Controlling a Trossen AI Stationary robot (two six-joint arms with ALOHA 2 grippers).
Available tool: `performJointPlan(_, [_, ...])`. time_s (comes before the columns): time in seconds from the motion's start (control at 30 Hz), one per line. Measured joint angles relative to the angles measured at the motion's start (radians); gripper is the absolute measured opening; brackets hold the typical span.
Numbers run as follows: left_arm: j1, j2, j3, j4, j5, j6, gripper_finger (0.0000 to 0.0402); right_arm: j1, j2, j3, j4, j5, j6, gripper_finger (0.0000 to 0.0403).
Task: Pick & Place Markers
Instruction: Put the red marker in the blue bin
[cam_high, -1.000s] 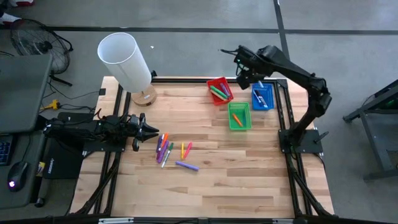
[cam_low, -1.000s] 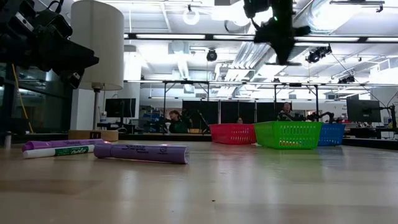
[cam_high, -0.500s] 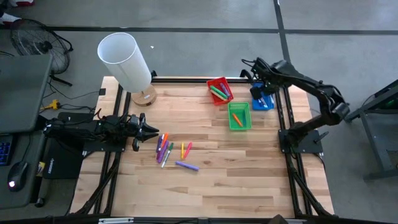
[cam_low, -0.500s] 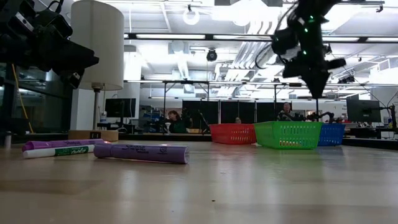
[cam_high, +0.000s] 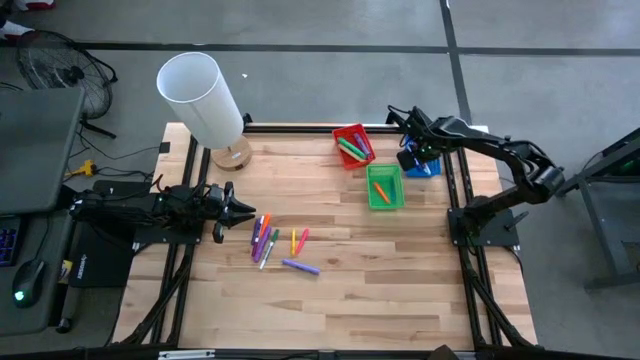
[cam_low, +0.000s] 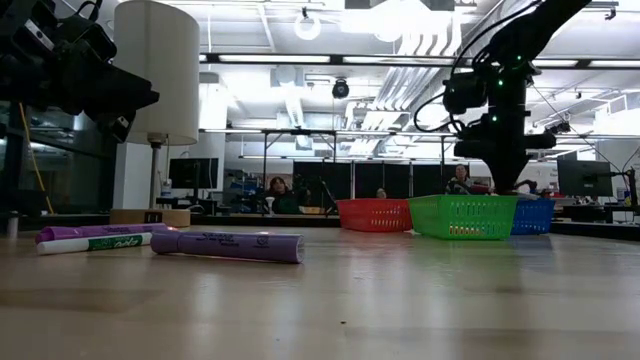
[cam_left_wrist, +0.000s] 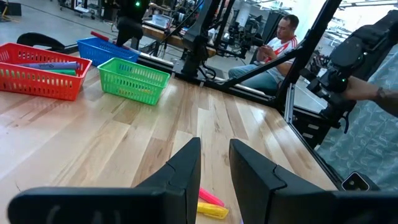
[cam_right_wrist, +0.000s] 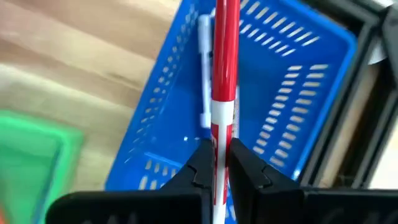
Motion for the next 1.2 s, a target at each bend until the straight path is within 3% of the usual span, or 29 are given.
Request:
performJointPlan(0.37, [0.0, 0.0, 0.0, 0.0, 0.0, 0.0, 0.0083, -0.003, 0.001, -0.002, 0.014, 0.058, -0.123, 0.0015])
performJointPlan(1.0, [0.0, 0.0, 0.0, 0.0, 0.0, 0.0, 0.0083, -0.003, 0.001, -0.002, 0.006, 0.087, -0.132, 0.0021])
performJointPlan(1.2, [0.0, 0.0, 0.0, 0.0, 0.0, 0.0, 0.0083, -0.003, 0.001, -0.002, 0.001, 0.083, -0.131, 0.0041])
